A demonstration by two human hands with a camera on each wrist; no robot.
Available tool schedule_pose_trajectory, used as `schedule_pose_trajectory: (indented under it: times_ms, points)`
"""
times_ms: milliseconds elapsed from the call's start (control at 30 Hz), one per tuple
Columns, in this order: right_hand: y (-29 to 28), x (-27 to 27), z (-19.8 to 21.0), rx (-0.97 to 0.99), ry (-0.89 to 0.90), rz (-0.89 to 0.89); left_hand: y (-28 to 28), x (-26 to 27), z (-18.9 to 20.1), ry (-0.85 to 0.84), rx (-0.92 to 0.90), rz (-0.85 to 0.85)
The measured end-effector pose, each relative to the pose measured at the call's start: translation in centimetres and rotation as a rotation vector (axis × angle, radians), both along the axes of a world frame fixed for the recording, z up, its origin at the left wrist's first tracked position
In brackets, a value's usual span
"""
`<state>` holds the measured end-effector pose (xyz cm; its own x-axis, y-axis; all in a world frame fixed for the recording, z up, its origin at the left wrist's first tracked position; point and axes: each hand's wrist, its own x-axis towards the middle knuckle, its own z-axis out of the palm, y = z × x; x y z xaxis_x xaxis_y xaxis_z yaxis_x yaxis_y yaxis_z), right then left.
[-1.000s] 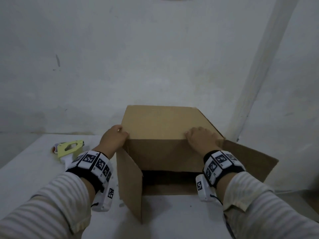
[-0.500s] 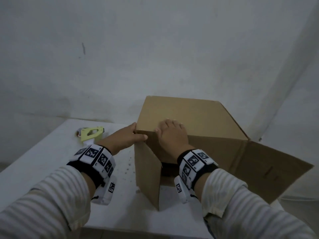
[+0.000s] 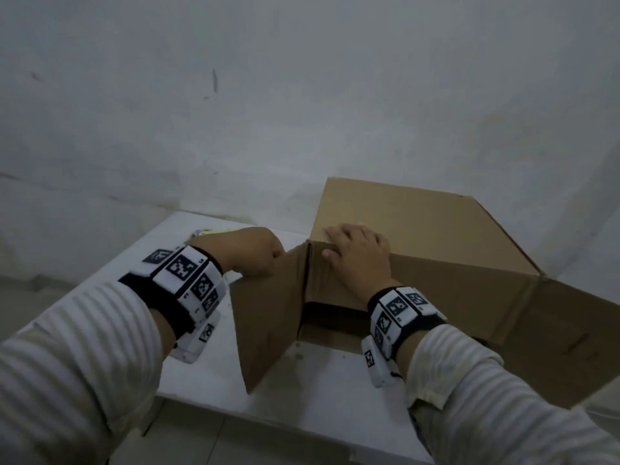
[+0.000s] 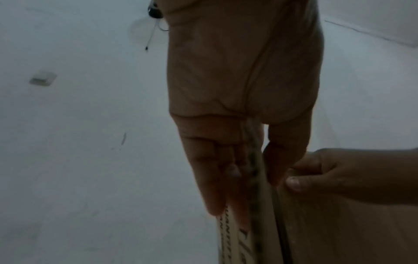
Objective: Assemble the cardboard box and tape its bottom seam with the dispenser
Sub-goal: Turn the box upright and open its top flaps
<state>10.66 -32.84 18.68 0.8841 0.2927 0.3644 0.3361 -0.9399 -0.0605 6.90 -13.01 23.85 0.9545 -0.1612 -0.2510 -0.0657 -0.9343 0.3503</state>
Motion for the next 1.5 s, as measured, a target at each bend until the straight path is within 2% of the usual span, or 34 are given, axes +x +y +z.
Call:
schedule_pose_trajectory:
  times_ms: [67, 167, 233, 400, 567, 633, 733, 800, 933, 1000, 1167, 1267, 1333, 1500]
  points:
    - [0.0, 0.0, -0.1, 0.009, 0.007, 0.0, 0.8, -0.1, 0.2, -0.102, 0.193, -0.011]
    - [0.3, -0.1, -0.2, 0.025, 0.01, 0.005, 1.4, -0.1, -0.4, -0.354, 0.411, 0.032]
    - [0.3, -0.1, -0.2, 0.027, 0.012, 0.008, 1.4, 0.2, -1.5, -0.472, 0.444, 0.094]
    - [-0.2, -0.3, -0.2, 0.041, 0.036, 0.009, -0.2, 1.0, -3.5, -0.559, 0.105, 0.269]
    - [-0.9, -0.5, -0.4, 0.092, 0.058, 0.068, -4.0, 1.7, -3.4, -0.402, -0.343, 0.36]
    - [-1.4, -0.3, -0.5, 0.14, 0.07, 0.116, -5.8, 2.0, -3.5, -0.33, -0.476, 0.329]
    - [-2.2, -0.8, -0.6, 0.275, 0.021, 0.201, -8.0, 2.4, -4.0, -0.327, -0.513, 0.229]
    - [-3.0, -1.5, -1.2, 0.433, -0.058, 0.221, -8.5, 2.7, -4.3, -0.344, -0.581, 0.253]
    - [-3.6, -3.2, -2.8, 0.731, -0.206, 0.1, -8.4, 3.4, -5.4, -0.309, -0.761, 0.296]
    - [-3.8, -4.1, -3.0, 0.868, -0.098, -0.019, -8.5, 3.5, -5.7, -0.324, -0.773, 0.317]
    - [-5.3, -4.5, -4.9, 1.331, 0.46, -0.489, -8.5, 3.6, -6.2, -0.341, -0.851, 0.339]
    - [-6.1, -4.4, -6.5, 1.612, 0.693, -0.648, -8.4, 3.6, -6.5, -0.338, -0.893, 0.341]
    - [-6.4, -4.4, -7.0, 1.73, 0.726, -0.66, -8.2, 3.6, -6.5, -0.336, -0.901, 0.336]
    - [-6.8, -4.7, -7.1, 1.875, 0.645, -0.638, -7.8, 3.6, -6.5, -0.342, -0.874, 0.324]
